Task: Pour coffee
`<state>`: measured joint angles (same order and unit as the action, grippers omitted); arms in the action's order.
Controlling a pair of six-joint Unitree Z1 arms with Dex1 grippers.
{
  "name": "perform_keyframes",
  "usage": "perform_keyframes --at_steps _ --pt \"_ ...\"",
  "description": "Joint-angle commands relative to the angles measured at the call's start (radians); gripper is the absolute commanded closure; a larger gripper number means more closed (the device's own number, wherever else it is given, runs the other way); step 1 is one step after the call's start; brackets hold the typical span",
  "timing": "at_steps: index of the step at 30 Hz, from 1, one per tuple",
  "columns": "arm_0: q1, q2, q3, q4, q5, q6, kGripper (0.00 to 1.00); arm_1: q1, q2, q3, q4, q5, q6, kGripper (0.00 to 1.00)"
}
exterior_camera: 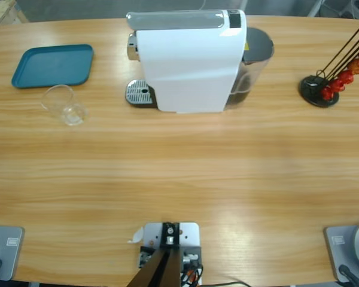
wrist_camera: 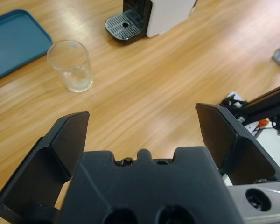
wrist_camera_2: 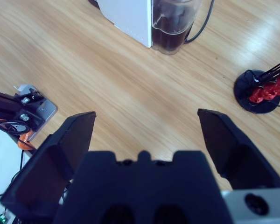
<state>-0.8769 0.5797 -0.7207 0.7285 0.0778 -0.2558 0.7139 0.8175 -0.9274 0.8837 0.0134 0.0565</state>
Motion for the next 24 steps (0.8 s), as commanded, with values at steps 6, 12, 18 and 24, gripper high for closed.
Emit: perform_keyframes --at_steps 6,12,18,24 --pt "-0.007 0.116 -0.034 0.022 0.01 -0.074 0.0 -0.004 -0.006 0.045 -0.026 0.02 0.01 0.0" --pt "-0.007 0.109 -0.001 0.012 0.007 -0.071 0.0 -0.004 0.01 0.046 -0.031 0.02 0.009 0.0" --pt "-0.007 0.124 0.002 -0.012 0.019 -0.13 0.013 -0.004 0.011 0.048 -0.036 0.019 0.008 0.0" --pt "-0.007 0.186 0.027 -0.026 0.039 -0.229 0.0 -0.004 0.029 0.05 -0.042 0.02 0.008 0.0"
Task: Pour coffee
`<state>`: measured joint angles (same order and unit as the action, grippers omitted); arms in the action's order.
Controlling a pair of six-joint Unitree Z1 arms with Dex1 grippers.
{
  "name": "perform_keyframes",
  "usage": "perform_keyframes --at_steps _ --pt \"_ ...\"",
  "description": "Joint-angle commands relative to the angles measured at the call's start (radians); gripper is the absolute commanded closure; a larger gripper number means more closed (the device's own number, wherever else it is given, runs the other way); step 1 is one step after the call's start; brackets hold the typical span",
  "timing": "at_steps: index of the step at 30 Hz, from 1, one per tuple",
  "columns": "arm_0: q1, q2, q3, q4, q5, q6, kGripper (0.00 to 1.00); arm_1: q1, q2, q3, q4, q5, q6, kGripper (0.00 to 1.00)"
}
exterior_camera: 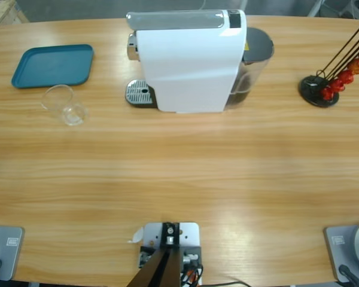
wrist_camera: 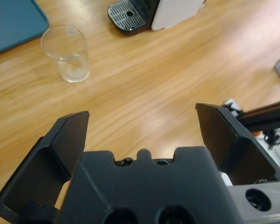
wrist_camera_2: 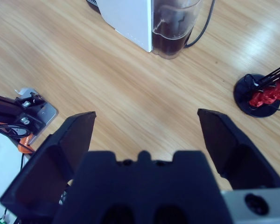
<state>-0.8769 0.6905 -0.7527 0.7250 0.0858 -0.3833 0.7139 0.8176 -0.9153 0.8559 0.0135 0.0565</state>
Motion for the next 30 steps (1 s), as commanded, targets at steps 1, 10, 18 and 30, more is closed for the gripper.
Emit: perform_keyframes --at_steps 1,10,18,30 --pt "-0.007 0.096 0.053 -0.022 0.036 -0.099 0.0 -0.004 0.032 0.038 -0.014 0.02 0.008 0.0" --pt "-0.007 0.354 -0.032 -0.182 0.111 0.058 0.004 -0.007 0.066 -0.001 -0.023 0.002 0.011 0.0" --pt "0.211 0.67 -0.43 -0.283 -0.184 -0.077 0.133 -0.009 0.01 0.042 -0.02 -0.055 0.042 0.0" --pt "0.334 1.033 -0.69 -0.233 -0.409 -0.242 0.197 -0.01 0.015 0.058 -0.021 -0.049 0.05 0.128"
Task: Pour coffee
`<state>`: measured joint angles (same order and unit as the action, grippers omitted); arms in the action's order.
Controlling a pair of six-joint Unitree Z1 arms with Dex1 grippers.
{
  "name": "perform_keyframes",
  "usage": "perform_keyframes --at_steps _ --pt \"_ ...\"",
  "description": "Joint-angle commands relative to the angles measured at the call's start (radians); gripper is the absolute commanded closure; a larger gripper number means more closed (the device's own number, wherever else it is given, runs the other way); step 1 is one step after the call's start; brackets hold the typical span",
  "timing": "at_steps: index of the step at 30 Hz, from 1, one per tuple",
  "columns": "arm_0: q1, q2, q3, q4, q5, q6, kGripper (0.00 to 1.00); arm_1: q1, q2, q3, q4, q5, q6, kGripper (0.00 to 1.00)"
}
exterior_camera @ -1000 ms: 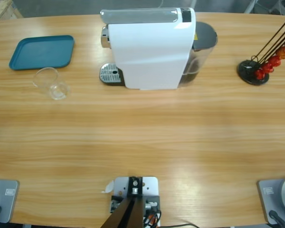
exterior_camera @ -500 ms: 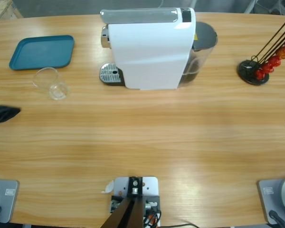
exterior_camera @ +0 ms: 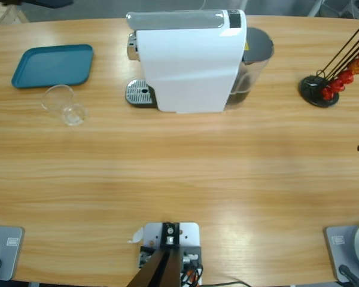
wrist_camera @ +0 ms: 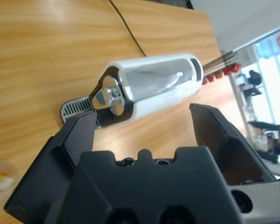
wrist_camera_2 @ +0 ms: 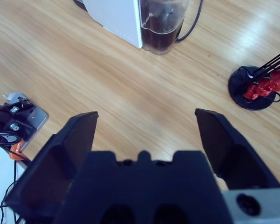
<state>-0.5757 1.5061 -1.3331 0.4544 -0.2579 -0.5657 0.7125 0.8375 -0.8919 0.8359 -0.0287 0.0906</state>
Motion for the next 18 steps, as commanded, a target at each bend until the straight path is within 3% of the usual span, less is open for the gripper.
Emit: perform_keyframes --at_steps 1,4,7,9,15,16,18 --pt "0.033 0.231 -0.118 0.038 -0.065 -0.065 0.252 -0.008 -0.003 0.034 -0.002 -0.005 0.018 0.154" --pt "0.033 0.258 -0.13 0.039 -0.057 -0.083 0.399 -0.008 0.003 0.034 -0.003 0.003 0.02 0.193" --pt "0.033 0.279 -0.13 0.04 -0.053 -0.111 0.406 -0.008 0.005 0.034 -0.004 0.003 0.02 0.193" --pt "0.033 0.286 -0.13 0.044 -0.055 -0.128 0.474 -0.008 0.01 0.034 -0.004 0.003 0.02 0.193" --pt "0.031 0.303 -0.134 0.051 -0.056 -0.134 0.479 -0.008 0.018 0.036 -0.008 0.003 0.02 0.193" --pt "0.031 0.305 -0.135 0.054 -0.057 -0.14 0.551 -0.008 0.018 0.036 -0.008 0.003 0.02 0.193" --pt "0.031 0.303 -0.135 0.062 -0.057 -0.145 0.57 -0.008 0.018 0.036 -0.008 0.003 0.02 0.193"
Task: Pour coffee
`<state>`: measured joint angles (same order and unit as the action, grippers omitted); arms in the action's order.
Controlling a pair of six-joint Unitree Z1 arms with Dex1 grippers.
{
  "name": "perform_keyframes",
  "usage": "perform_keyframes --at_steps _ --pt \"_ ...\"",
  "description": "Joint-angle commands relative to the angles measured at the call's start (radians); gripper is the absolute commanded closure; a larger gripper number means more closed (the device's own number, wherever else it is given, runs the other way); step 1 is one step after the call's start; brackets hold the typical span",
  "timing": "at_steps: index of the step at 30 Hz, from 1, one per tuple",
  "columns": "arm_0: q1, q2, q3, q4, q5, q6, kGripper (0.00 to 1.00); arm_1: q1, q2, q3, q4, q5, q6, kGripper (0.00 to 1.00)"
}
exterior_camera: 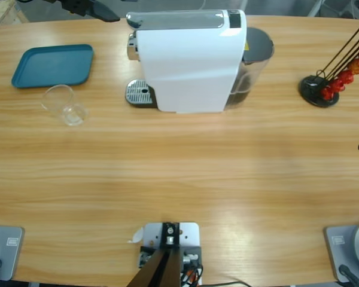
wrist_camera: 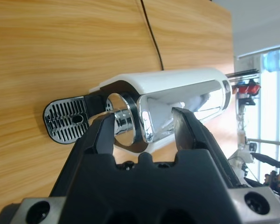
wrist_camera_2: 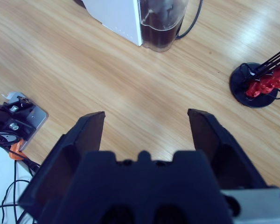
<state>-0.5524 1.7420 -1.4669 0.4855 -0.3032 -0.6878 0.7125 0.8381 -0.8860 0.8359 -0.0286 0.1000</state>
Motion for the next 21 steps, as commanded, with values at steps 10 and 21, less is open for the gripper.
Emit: perform_keyframes --at_steps 10,21 --pt "0.002 0.059 0.002 0.036 -0.008 -0.021 0.783 -0.008 0.019 0.032 -0.008 0.01 0.01 0.239" --pt "-0.004 0.061 0.009 0.035 -0.028 -0.022 1.0 -0.008 0.026 0.032 -0.009 0.012 0.009 0.239"
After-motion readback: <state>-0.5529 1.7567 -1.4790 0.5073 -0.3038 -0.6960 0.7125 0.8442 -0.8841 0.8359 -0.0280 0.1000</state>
